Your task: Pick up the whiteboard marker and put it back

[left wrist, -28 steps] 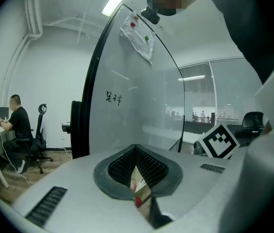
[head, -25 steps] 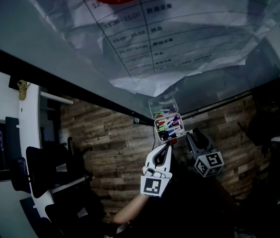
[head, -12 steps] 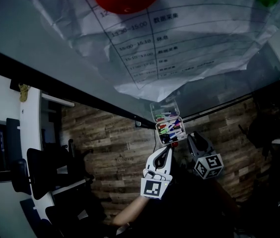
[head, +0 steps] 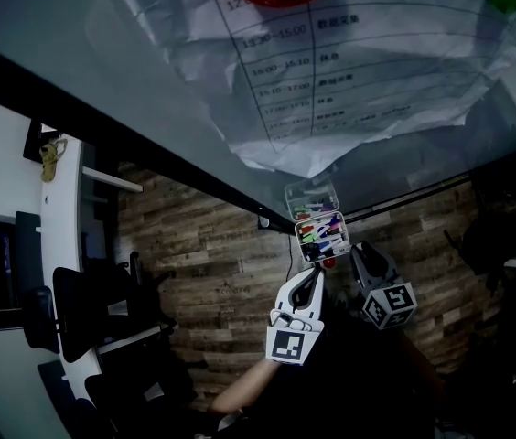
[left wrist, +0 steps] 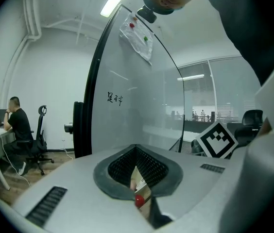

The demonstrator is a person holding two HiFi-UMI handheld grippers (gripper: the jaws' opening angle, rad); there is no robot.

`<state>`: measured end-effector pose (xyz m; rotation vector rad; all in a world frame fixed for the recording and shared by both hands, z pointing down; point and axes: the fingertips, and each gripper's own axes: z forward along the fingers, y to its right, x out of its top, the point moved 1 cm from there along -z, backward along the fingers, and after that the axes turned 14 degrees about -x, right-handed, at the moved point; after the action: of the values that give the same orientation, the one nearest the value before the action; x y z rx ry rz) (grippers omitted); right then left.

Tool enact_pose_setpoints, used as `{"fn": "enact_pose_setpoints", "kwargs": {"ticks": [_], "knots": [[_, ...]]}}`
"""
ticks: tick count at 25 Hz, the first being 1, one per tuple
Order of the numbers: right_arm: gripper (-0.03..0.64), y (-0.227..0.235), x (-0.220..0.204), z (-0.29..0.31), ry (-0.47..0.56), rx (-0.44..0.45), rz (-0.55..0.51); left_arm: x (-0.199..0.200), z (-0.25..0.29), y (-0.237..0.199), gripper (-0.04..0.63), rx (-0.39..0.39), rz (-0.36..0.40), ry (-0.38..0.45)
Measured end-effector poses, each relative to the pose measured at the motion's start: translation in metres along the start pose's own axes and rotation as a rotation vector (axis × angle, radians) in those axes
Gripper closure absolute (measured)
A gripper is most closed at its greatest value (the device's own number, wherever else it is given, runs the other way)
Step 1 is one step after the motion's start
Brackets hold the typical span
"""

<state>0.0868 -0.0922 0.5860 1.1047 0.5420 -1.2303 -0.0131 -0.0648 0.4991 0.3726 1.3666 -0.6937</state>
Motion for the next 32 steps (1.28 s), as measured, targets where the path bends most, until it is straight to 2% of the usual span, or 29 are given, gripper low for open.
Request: {"fn": "enact_pose_setpoints", "kwargs": {"ticks": [12,32], "knots": [[0.537,-0.01,0.003,-0.004,0.025,0.031,-0.015,0.003,-0.003,-0.002,0.588,0.013,-0.017,0.017],[0.538,-0.014,0.011,-0.011,0.042,0.022,-0.087,0.007,-0.008,-0.002,0.588,0.02,-0.026,0.044]]}}
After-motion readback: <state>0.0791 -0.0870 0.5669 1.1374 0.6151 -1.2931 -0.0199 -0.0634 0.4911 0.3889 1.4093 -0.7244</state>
